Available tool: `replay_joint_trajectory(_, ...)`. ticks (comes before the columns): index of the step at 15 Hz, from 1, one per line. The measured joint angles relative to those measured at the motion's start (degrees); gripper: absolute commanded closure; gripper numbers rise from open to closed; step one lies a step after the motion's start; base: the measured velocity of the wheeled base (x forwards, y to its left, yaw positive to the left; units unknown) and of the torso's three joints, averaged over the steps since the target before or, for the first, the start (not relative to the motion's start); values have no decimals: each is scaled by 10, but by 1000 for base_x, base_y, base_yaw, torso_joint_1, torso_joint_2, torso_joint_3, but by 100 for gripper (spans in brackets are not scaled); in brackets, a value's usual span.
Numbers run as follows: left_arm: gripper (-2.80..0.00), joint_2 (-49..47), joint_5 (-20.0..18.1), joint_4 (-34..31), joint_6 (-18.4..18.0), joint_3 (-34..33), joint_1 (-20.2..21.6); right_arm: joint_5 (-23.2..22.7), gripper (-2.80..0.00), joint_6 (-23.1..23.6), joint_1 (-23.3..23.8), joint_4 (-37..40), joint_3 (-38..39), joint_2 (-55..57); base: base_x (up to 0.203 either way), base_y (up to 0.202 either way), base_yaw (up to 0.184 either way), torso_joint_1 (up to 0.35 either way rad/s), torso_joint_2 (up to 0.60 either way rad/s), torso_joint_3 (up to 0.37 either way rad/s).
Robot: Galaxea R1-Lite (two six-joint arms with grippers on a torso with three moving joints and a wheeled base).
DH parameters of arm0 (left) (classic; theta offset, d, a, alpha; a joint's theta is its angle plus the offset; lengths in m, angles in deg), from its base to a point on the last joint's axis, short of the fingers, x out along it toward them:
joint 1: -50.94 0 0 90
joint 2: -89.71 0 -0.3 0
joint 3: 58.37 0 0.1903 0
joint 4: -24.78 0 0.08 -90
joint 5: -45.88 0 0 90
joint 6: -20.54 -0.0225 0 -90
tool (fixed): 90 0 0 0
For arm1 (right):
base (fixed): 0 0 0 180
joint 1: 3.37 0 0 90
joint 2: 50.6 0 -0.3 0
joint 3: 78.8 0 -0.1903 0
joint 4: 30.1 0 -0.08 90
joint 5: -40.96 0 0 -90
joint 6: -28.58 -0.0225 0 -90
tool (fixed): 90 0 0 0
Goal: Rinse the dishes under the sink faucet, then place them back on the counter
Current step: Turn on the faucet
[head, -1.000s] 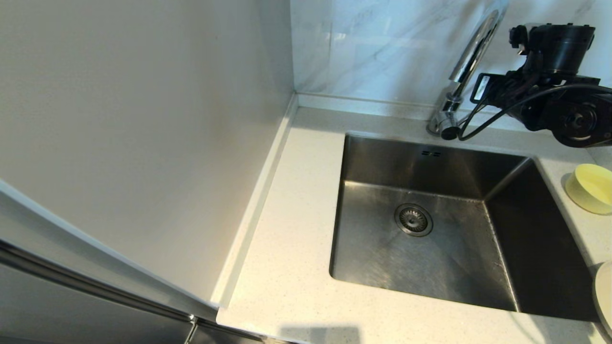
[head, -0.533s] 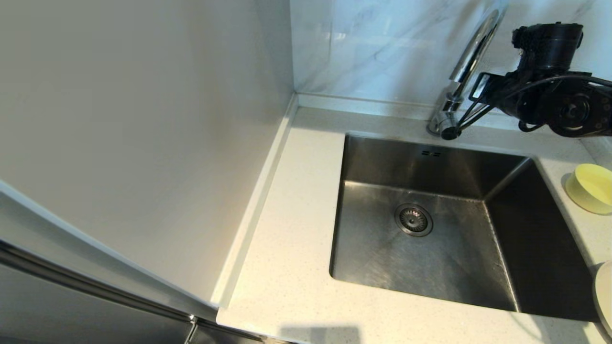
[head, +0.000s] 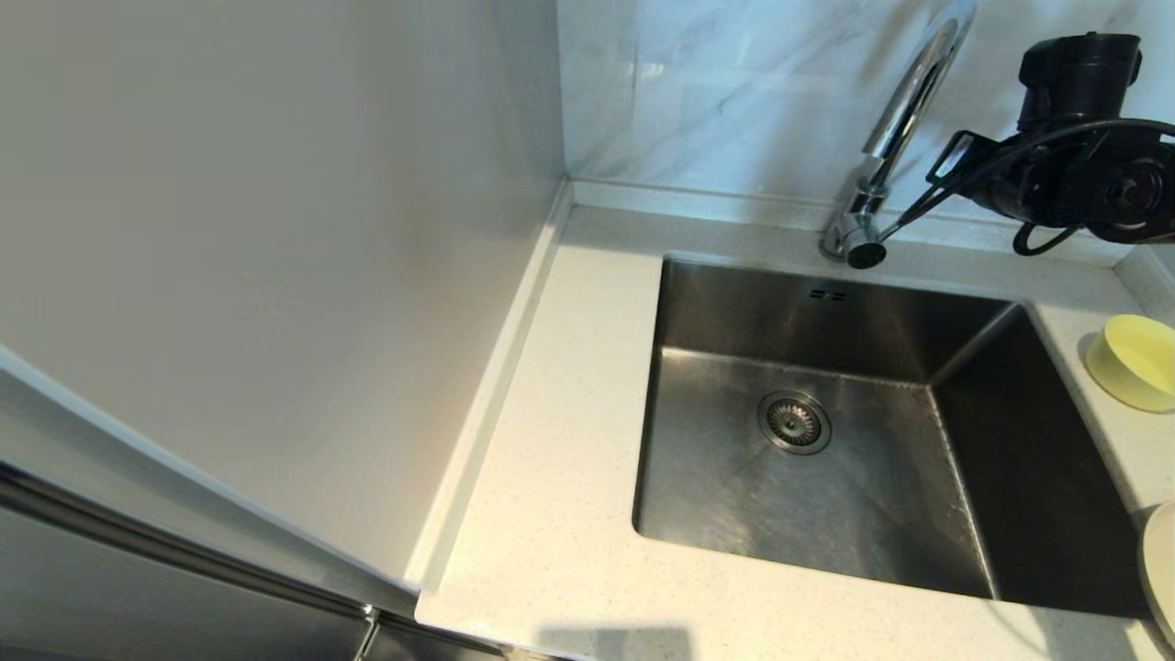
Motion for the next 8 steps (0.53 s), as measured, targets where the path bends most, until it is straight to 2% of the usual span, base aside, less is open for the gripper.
replay_joint_trajectory(8, 0, 0, 0, 0, 0, 0, 0, -16, 0, -30, -1, 29, -21, 22, 0, 0, 0, 0, 0, 0)
